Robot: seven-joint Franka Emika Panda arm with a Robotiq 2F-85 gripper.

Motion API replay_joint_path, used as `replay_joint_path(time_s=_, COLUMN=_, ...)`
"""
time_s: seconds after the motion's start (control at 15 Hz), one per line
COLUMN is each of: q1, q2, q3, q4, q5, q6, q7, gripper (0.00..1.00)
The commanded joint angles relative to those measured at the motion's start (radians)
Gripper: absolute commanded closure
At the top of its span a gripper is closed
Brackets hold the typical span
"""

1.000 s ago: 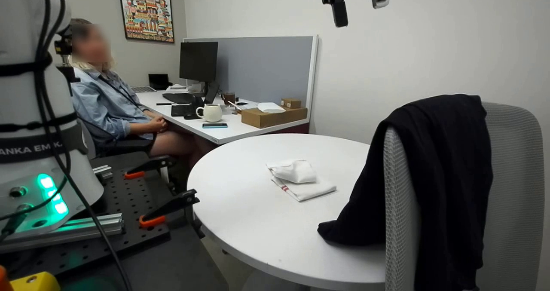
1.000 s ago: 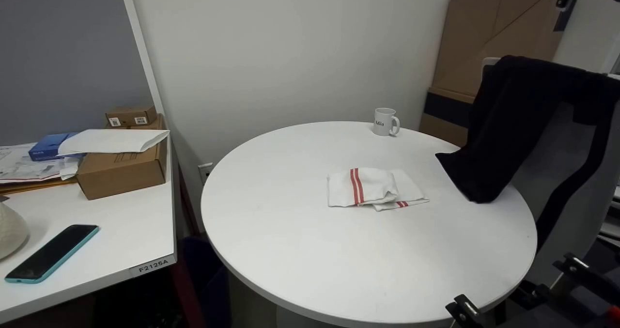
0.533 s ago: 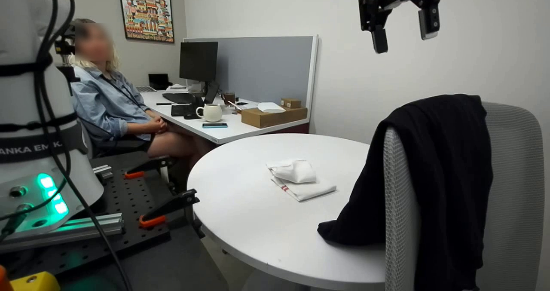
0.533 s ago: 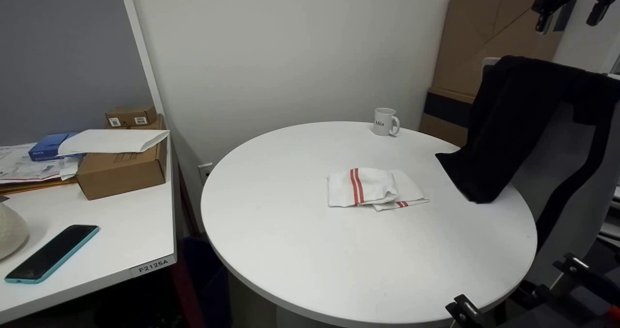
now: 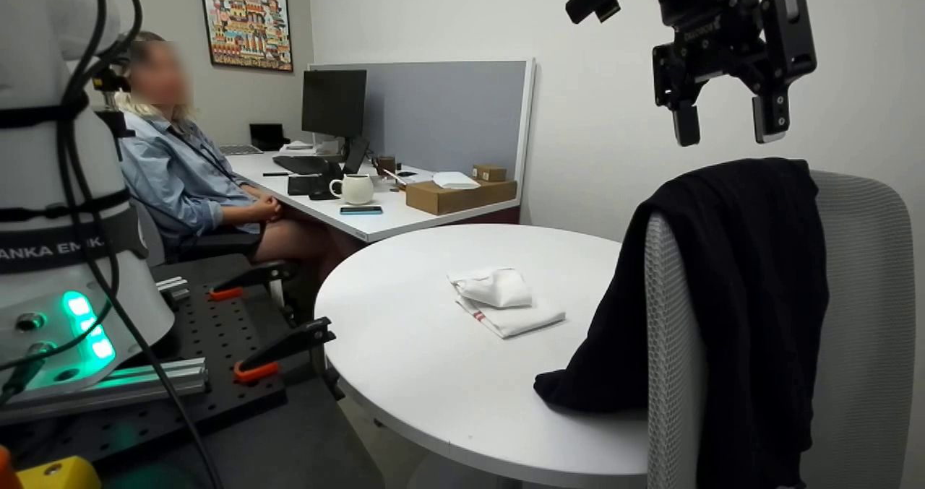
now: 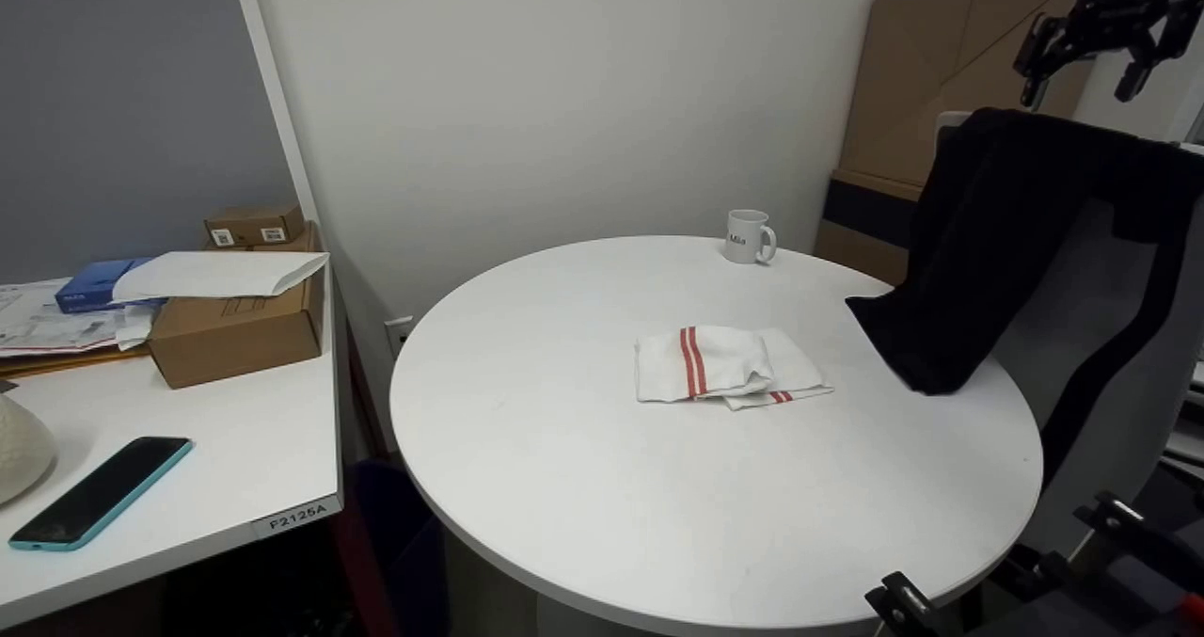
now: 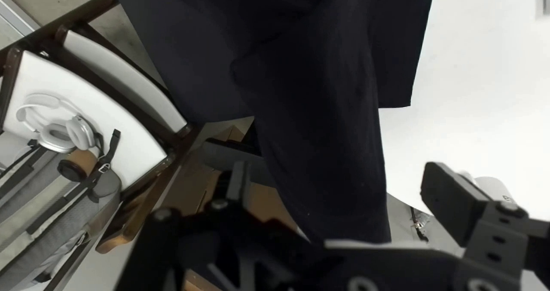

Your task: Remove the item from the backrest of the chair and put it on the table

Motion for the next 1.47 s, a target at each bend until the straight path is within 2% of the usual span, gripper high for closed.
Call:
replay_joint_path(time_s=0.0, q1=0.003, q2=0.076, q3=-0.004, q4=0.025, q5=0.058, q6=0.057, q7=0.014, gripper=0.00)
replay_joint_path(time_s=0.13, q1=0.001, q2=0.101, q3=-0.002, q4=0.024, q5=0.085, q6=0.075, q7=0.013, gripper=0.00)
replay_joint_path(time_s=0.2, q1=0.000, q2=0.110, q3=-0.001, q4=0.023, q5=0.099, q6=0.083, q7=0.012, gripper=0.11)
replay_joint_path(time_s=0.27, q1=-0.001, q2=0.117, q3=0.000, q4=0.025, q5=0.112, q6=0.085, q7=0.009, gripper=0.26)
replay_joint_path(time_s=0.4, q1=-0.003, q2=0.122, q3=0.000, q4=0.028, q5=0.126, q6=0.090, q7=0.006, gripper=0.09)
replay_joint_path(time_s=0.53, q1=-0.005, q2=0.117, q3=0.000, q4=0.032, q5=0.133, q6=0.091, q7=0.002, gripper=0.01)
replay_joint_path(time_s=1.4, q1=-0.004, q2=0.090, q3=-0.001, q4=0.042, q5=0.149, q6=0.114, q7=0.000, gripper=0.00)
